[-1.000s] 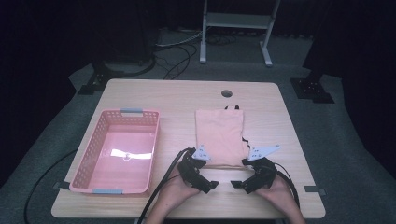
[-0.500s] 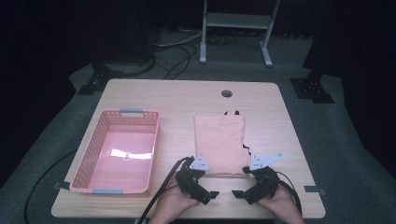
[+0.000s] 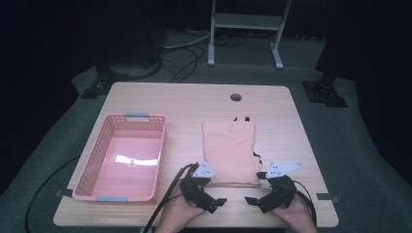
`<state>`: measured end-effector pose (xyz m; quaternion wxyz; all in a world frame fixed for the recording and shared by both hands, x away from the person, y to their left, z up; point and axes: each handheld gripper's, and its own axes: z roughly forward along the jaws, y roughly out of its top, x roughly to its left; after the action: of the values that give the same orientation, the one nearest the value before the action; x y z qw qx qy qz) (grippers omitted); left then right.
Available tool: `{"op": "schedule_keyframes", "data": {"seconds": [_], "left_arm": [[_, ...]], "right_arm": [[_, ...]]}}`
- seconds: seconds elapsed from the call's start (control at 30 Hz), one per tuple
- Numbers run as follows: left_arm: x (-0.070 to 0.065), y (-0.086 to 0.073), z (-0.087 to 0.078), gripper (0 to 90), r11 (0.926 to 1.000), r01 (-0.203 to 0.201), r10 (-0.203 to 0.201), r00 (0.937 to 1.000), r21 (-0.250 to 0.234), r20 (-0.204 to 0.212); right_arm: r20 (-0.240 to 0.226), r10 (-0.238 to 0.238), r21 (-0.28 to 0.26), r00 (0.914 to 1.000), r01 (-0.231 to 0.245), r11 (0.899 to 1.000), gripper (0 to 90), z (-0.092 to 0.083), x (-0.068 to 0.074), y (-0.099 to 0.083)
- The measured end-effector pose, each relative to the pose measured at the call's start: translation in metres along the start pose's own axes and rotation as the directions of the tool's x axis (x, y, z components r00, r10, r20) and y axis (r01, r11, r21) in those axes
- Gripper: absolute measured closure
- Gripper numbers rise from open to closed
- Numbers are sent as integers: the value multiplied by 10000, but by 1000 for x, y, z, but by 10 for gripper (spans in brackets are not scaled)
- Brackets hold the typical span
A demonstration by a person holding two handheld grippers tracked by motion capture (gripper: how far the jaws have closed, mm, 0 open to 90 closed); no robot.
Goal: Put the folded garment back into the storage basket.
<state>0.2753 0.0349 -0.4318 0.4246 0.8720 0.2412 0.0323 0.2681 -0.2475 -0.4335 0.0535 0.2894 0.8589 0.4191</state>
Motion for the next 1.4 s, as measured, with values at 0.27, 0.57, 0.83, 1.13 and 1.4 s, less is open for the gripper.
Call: {"op": "schedule_keyframes", "data": {"seconds": [0.27, 0.57, 0.83, 1.13, 1.4], "left_arm": [[18, -4, -7, 0, 9999, 73, -81, 9960, -90, -892], [23, -9, 0, 0, 9990, -232, 282, 9897, 369, -1404], [23, -10, 4, 0, 9966, -375, 494, 9847, 734, -1672], [21, -9, 7, 0, 9961, -398, 540, 9808, 787, -1875], [18, -7, 10, 0, 9961, -406, 545, 9812, 781, -1849]], "right_arm": [[811, -6, -49, 9967, 10, 10000, 0, -5, -12, -4], [1424, -175, 384, 9897, 121, 9992, 0, 5, -18, -8], [1692, -292, 698, 9852, 176, 9974, 0, 10, -17, -7], [1833, -358, 562, 9824, 259, 9981, 43, 11, -14, -8], [1928, -298, 295, 9808, 245, 9993, 150, 12, -13, -6]]}}
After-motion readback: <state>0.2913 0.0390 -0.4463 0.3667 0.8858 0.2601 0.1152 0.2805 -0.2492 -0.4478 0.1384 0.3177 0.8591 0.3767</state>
